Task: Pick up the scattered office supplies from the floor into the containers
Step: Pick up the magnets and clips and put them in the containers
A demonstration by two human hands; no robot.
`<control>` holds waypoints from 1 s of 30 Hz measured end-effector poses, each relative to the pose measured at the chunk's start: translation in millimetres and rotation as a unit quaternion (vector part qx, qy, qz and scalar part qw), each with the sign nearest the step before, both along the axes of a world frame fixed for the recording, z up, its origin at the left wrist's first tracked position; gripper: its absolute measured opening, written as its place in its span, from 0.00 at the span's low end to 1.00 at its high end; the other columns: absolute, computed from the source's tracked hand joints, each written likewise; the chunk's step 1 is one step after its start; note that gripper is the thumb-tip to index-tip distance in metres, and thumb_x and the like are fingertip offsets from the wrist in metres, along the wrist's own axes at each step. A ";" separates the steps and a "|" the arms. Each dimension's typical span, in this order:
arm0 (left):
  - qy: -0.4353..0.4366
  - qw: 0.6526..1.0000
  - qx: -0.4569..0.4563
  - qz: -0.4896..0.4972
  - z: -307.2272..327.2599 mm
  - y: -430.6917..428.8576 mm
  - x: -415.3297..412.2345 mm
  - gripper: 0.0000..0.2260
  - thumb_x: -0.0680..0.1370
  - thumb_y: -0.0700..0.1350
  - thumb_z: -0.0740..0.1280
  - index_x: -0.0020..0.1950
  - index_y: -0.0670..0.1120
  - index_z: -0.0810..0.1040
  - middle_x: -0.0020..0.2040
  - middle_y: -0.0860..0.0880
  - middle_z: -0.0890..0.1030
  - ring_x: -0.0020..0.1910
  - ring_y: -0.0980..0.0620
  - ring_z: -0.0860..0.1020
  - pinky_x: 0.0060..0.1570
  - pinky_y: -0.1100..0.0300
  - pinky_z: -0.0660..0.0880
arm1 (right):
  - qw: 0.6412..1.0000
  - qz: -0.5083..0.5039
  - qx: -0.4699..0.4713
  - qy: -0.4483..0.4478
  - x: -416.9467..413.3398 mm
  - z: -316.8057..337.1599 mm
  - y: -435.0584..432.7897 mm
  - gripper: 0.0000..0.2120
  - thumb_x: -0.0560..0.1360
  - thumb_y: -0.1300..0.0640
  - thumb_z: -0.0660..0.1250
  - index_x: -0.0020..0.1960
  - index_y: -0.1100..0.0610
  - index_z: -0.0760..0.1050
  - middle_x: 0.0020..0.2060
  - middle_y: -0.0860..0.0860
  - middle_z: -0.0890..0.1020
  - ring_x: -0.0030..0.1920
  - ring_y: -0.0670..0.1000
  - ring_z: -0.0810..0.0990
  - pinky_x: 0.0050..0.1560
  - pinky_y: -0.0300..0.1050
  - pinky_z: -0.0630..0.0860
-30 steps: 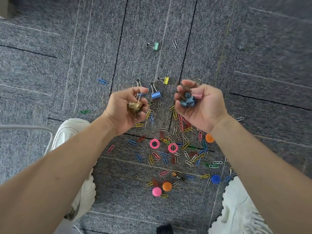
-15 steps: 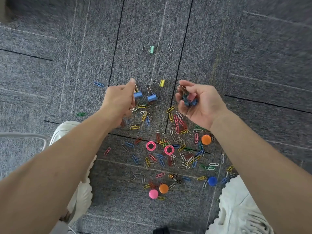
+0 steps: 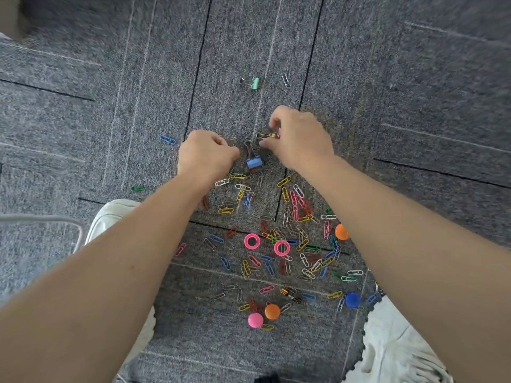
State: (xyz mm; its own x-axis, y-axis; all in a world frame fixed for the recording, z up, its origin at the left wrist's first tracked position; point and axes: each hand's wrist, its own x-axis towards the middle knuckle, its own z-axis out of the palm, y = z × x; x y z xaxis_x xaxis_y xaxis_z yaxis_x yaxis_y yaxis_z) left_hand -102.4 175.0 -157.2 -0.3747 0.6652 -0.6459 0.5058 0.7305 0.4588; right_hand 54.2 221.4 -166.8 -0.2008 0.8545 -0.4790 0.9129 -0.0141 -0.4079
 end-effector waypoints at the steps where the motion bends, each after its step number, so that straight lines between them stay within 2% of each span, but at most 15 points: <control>1: 0.001 1.000 0.006 -0.004 -0.4 -2.1 -1.2 0.11 0.74 0.43 0.70 0.33 0.46 0.75 0.33 0.48 0.79 0.32 0.50 0.76 0.40 0.54 0.81 | 0.999 0.024 0.013 -0.020 -0.7 -2.7 -1.5 0.14 0.76 0.45 0.70 0.56 0.51 0.74 0.48 0.51 0.80 0.48 0.54 0.78 0.45 0.50 0.75; 5: -0.016 1.000 0.024 -0.003 -2.6 -10.6 -7.7 0.08 0.74 0.42 0.63 0.36 0.48 0.66 0.34 0.48 0.72 0.34 0.48 0.70 0.36 0.54 0.72 | 0.999 0.045 0.023 -0.005 -3.7 -9.8 -8.7 0.08 0.79 0.51 0.67 0.54 0.54 0.74 0.48 0.53 0.81 0.46 0.57 0.80 0.46 0.53 0.78; 7: -0.030 0.999 0.035 -0.009 -4.0 -12.2 -10.2 0.06 0.74 0.41 0.61 0.38 0.48 0.66 0.37 0.47 0.76 0.34 0.48 0.71 0.34 0.53 0.72 | 0.999 0.045 0.021 0.012 -2.7 -12.4 -12.5 0.07 0.79 0.53 0.66 0.52 0.56 0.74 0.44 0.54 0.81 0.42 0.57 0.80 0.44 0.55 0.80; 9: -0.065 0.997 0.038 -0.016 -2.4 -12.1 -10.5 0.04 0.77 0.39 0.61 0.47 0.48 0.69 0.43 0.47 0.82 0.31 0.53 0.72 0.27 0.55 0.71 | 0.999 0.034 0.011 0.038 1.8 -13.0 -15.8 0.07 0.79 0.54 0.65 0.50 0.58 0.72 0.40 0.54 0.79 0.37 0.54 0.79 0.40 0.51 0.78; 12: -0.101 0.993 0.038 -0.047 -0.5 -9.7 -7.3 0.16 0.80 0.36 0.60 0.66 0.49 0.69 0.48 0.47 0.81 0.28 0.56 0.69 0.22 0.60 0.67 | 0.988 -0.098 -0.012 0.118 11.2 -9.1 -22.2 0.04 0.78 0.59 0.63 0.46 0.57 0.69 0.36 0.50 0.74 0.32 0.49 0.71 0.33 0.43 0.70; 13: -0.097 0.992 0.041 -0.067 0.1 -8.7 -4.4 0.16 0.80 0.36 0.58 0.67 0.48 0.69 0.49 0.46 0.80 0.27 0.56 0.69 0.22 0.61 0.67 | 0.969 -0.181 -0.036 0.163 14.0 -7.2 -24.3 0.04 0.77 0.60 0.62 0.44 0.56 0.68 0.35 0.50 0.73 0.32 0.49 0.70 0.32 0.44 0.69; 14: -0.088 0.991 0.042 -0.088 -0.7 -8.1 -1.1 0.15 0.81 0.37 0.57 0.66 0.48 0.71 0.48 0.46 0.79 0.27 0.55 0.69 0.22 0.61 0.66 | 0.932 -0.273 -0.073 0.225 16.1 -5.0 -26.0 0.05 0.77 0.61 0.61 0.43 0.56 0.67 0.35 0.51 0.72 0.31 0.50 0.70 0.30 0.45 0.67; 17: -0.057 0.991 0.025 -0.117 -2.7 -5.8 10.3 0.12 0.84 0.47 0.55 0.55 0.45 0.77 0.40 0.46 0.79 0.28 0.54 0.70 0.25 0.60 0.66 | 0.740 -0.474 -0.227 0.419 23.7 3.4 -29.7 0.06 0.77 0.66 0.56 0.49 0.57 0.68 0.32 0.51 0.70 0.26 0.48 0.68 0.21 0.39 0.59; 19: -0.018 0.993 0.006 -0.116 -6.0 -4.7 16.4 0.11 0.82 0.52 0.61 0.49 0.47 0.78 0.39 0.48 0.80 0.30 0.53 0.73 0.28 0.61 0.68 | 0.639 -0.504 -0.294 0.501 31.4 7.9 -32.2 0.10 0.77 0.65 0.53 0.54 0.57 0.71 0.31 0.51 0.70 0.26 0.46 0.67 0.21 0.36 0.58; 21: 0.039 0.993 0.000 -0.108 -8.3 -3.1 22.5 0.09 0.78 0.55 0.67 0.46 0.50 0.78 0.40 0.50 0.80 0.35 0.52 0.78 0.35 0.59 0.75 | 0.572 -0.505 -0.326 0.558 37.4 7.7 -34.3 0.10 0.78 0.63 0.53 0.51 0.58 0.72 0.33 0.52 0.73 0.29 0.46 0.69 0.23 0.34 0.61; 23: 0.083 0.992 -0.011 -0.092 -7.7 -0.6 29.7 0.12 0.75 0.59 0.70 0.44 0.51 0.79 0.40 0.49 0.81 0.39 0.49 0.80 0.42 0.54 0.79 | 0.509 -0.517 -0.346 0.595 41.2 5.3 -35.5 0.10 0.78 0.61 0.52 0.46 0.59 0.72 0.35 0.54 0.76 0.31 0.48 0.71 0.26 0.36 0.67; 24: 0.100 0.991 -0.017 -0.088 -6.8 1.1 33.2 0.14 0.74 0.60 0.71 0.43 0.49 0.80 0.40 0.48 0.81 0.39 0.47 0.80 0.42 0.52 0.80 | 0.482 -0.522 -0.353 0.608 42.5 4.4 -35.6 0.11 0.78 0.60 0.53 0.44 0.59 0.72 0.37 0.55 0.77 0.32 0.49 0.73 0.28 0.37 0.69; 26: 0.123 0.988 -0.034 -0.085 -5.3 5.7 39.8 0.16 0.73 0.60 0.73 0.41 0.47 0.80 0.39 0.48 0.81 0.38 0.47 0.80 0.41 0.53 0.79 | 0.460 -0.526 -0.359 0.618 45.5 3.3 -34.7 0.11 0.79 0.58 0.54 0.42 0.59 0.72 0.40 0.56 0.79 0.35 0.51 0.76 0.32 0.39 0.73; 28: 0.112 0.990 -0.047 -0.075 -5.5 10.2 44.1 0.14 0.72 0.57 0.75 0.42 0.47 0.81 0.40 0.47 0.82 0.39 0.46 0.81 0.42 0.51 0.81 | 0.457 -0.530 -0.356 0.619 48.1 4.5 -33.2 0.12 0.81 0.56 0.57 0.42 0.59 0.73 0.41 0.57 0.80 0.38 0.52 0.78 0.35 0.41 0.77; 30: 0.094 0.992 -0.051 -0.068 -5.6 12.4 45.5 0.12 0.73 0.54 0.74 0.42 0.46 0.80 0.40 0.47 0.82 0.39 0.46 0.81 0.41 0.52 0.80 | 0.472 -0.527 -0.347 0.616 50.0 6.3 -29.4 0.10 0.82 0.56 0.60 0.45 0.60 0.73 0.40 0.56 0.79 0.39 0.52 0.79 0.35 0.42 0.79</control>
State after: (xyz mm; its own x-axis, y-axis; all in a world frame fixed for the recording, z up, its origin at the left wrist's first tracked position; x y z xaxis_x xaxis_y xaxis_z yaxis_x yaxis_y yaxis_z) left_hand -56.9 187.3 -162.8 -0.4061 0.6530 -0.6393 0.6730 0.6869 0.2741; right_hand 104.2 192.0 -160.5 -0.3299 0.5141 -0.7918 -0.6737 -0.7158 -0.1841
